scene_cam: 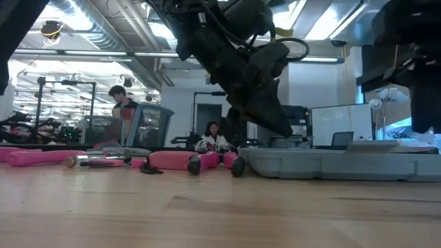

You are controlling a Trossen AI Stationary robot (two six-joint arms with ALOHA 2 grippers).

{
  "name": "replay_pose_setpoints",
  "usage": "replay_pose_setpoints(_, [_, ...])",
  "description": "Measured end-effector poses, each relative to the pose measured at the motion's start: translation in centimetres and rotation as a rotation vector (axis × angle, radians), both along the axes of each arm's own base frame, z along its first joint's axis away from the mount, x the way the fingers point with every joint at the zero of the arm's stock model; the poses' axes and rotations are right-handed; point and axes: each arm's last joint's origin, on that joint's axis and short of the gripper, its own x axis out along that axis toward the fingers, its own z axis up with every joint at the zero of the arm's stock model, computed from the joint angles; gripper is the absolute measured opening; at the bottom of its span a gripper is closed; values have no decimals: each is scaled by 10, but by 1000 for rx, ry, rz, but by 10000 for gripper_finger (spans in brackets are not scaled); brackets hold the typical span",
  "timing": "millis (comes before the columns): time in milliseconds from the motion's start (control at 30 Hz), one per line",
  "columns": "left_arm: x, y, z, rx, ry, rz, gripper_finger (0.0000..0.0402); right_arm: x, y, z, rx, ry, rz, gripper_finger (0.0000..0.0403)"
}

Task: Prefit tool cases
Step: Put the black electrical tape into the prefit tool case

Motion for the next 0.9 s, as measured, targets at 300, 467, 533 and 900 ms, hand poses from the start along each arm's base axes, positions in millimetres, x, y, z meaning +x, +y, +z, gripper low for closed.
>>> replay_pose_setpoints(300, [0,1,0,24,0,24,0,8,-2,-4,-32,-20,83,167])
replay_pose_setpoints(467, [0,1,0,24,-1,24,0,12,-8,-5,-65,-14,132,167])
replay_pose_setpoints(533, [0,1,0,23,-2,24,0,14,-8,-9,-79,-2,164,167])
replay_pose_setpoints(900, [0,1,0,-4,1,64,0,20,-3,-30,-88,69,231,151])
